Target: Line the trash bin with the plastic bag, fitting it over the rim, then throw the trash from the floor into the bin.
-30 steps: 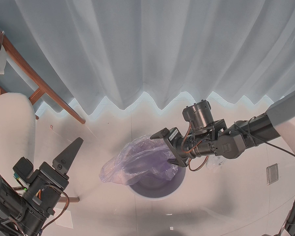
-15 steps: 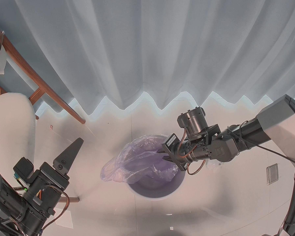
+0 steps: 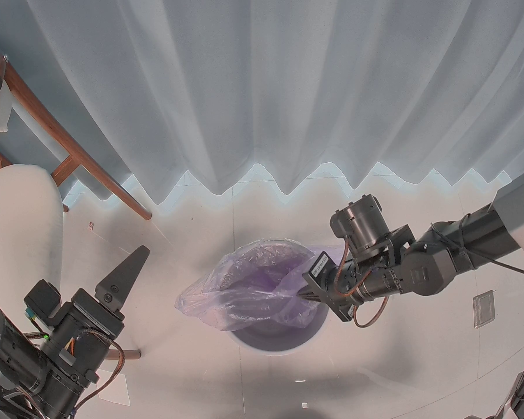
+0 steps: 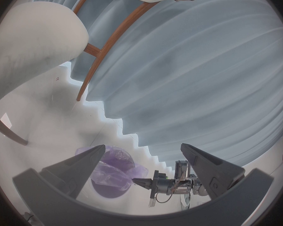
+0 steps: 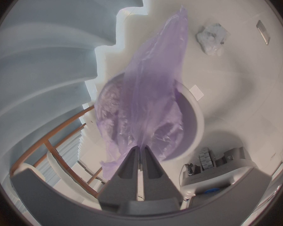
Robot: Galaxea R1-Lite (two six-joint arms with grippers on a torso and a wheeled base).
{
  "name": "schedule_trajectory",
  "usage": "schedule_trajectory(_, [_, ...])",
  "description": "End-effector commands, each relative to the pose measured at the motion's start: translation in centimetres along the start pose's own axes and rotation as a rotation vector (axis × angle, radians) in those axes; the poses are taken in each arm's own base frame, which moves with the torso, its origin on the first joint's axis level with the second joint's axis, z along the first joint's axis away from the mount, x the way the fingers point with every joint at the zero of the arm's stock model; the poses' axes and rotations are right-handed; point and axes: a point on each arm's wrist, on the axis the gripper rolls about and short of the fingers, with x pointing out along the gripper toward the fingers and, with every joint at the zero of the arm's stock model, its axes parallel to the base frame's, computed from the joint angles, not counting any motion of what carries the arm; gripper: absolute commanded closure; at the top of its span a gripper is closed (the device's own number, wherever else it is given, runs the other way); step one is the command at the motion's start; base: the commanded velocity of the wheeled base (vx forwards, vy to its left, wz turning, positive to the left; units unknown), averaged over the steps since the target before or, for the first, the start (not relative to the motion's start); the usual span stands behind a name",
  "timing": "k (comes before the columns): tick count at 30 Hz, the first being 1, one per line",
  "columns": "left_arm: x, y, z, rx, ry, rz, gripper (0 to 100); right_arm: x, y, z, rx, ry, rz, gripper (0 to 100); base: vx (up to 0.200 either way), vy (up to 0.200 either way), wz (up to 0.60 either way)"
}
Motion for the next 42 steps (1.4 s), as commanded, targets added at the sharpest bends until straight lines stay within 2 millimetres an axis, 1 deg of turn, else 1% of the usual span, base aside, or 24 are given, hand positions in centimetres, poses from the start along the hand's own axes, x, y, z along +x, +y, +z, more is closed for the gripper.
schedule_trajectory(1, [-0.5, 0.0, -0.3, 0.001, 0.029, -0.010, 0, -2.3, -1.8, -2.5, -0.038, 0.039, -0.031, 100, 0.000, 0.000, 0.00])
schedule_trajectory(4, [-0.5, 0.0, -0.3, -0.001, 0.031, -0.015, 0, -2.6, -2.4, -3.4, -0.060, 0.056, -0.048, 100, 0.000, 0.000, 0.00])
schedule_trajectory(6, [-0.6, -0.1, -0.3, -0.004, 0.030, -0.018, 0, -2.8, -3.1, -4.3, -0.085, 0.072, -0.069, 100, 0.000, 0.000, 0.00])
schedule_trajectory(11, [-1.0, -0.5, -0.2, -0.028, 0.038, -0.045, 0, -2.3, -4.3, -5.5, -0.141, 0.058, -0.083, 100, 0.000, 0.000, 0.00])
schedule_trajectory(15, [-1.0, -0.4, -0.3, -0.025, 0.039, -0.043, 0, -2.0, -6.3, -6.7, -0.237, 0.050, -0.117, 100, 0.000, 0.000, 0.00])
schedule_trajectory(17, [-1.0, -0.4, -0.3, -0.025, 0.039, -0.043, 0, -1.9, -6.6, -6.9, -0.252, 0.052, -0.118, 100, 0.000, 0.000, 0.00])
schedule_trajectory(18, [-1.0, -0.4, -0.3, -0.024, 0.040, -0.042, 0, -1.8, -8.1, -7.7, -0.303, 0.055, -0.130, 100, 0.000, 0.000, 0.00])
schedule_trajectory(23, [-1.0, -0.4, -0.3, -0.023, 0.040, -0.042, 0, -1.7, -11.0, -8.9, -0.386, 0.032, -0.146, 100, 0.000, 0.000, 0.00])
schedule_trajectory(27, [-1.1, -0.1, -0.5, -0.003, 0.061, -0.014, 0, -1.7, -13.4, -10.3, -0.431, 0.025, -0.164, 100, 0.000, 0.000, 0.00])
schedule_trajectory(29, [-1.1, 0.1, -0.6, 0.007, 0.066, 0.006, 0, -1.5, -14.2, -10.5, -0.438, 0.007, -0.177, 100, 0.000, 0.000, 0.00])
schedule_trajectory(30, [-1.1, 0.1, -0.6, 0.008, 0.065, 0.007, 0, -1.4, -14.3, -10.5, -0.438, 0.008, -0.178, 100, 0.000, 0.000, 0.00])
schedule_trajectory(32, [-1.1, 0.1, -0.6, 0.009, 0.060, 0.010, 0, -1.0, -15.4, -10.6, -0.441, -0.010, -0.193, 100, 0.000, 0.000, 0.00])
schedule_trajectory(33, [-1.1, 0.1, -0.6, 0.009, 0.060, 0.010, 0, -1.0, -15.4, -10.6, -0.441, -0.010, -0.193, 100, 0.000, 0.000, 0.00])
schedule_trajectory(34, [-1.1, 0.1, -0.6, 0.009, 0.059, 0.011, 0, -0.7, -16.4, -10.7, -0.443, -0.027, -0.210, 100, 0.000, 0.000, 0.00])
schedule_trajectory(35, [-1.1, 0.0, -0.5, 0.007, 0.057, 0.009, 0, -0.6, -16.9, -10.8, -0.446, -0.030, -0.221, 100, 0.000, 0.000, 0.00])
schedule_trajectory(36, [-1.2, 0.0, -0.5, 0.006, 0.056, 0.008, 0, -0.6, -17.0, -10.8, -0.447, -0.030, -0.222, 100, 0.000, 0.000, 0.00])
schedule_trajectory(37, [-1.2, 0.0, -0.4, 0.005, 0.055, 0.006, 0, -0.5, -17.8, -11.1, -0.457, -0.029, -0.237, 100, 0.000, 0.000, 0.00])
schedule_trajectory(38, [-1.2, 0.0, -0.4, 0.005, 0.055, 0.006, 0, -0.5, -18.0, -11.1, -0.456, -0.030, -0.241, 100, 0.000, 0.000, 0.00])
schedule_trajectory(39, [-1.2, 0.0, -0.4, 0.005, 0.056, 0.008, 0, -0.3, -18.8, -11.3, -0.463, -0.032, -0.261, 100, 0.000, 0.000, 0.00])
schedule_trajectory(41, [-1.2, 0.2, -0.6, 0.012, 0.067, 0.019, 0, 0.0, -19.6, -11.4, -0.464, -0.053, -0.272, 100, 0.000, 0.000, 0.00])
schedule_trajectory(42, [-1.2, 0.2, -0.6, 0.013, 0.070, 0.021, 0, 0.0, -19.7, -11.4, -0.464, -0.060, -0.261, 100, 0.000, 0.000, 0.00])
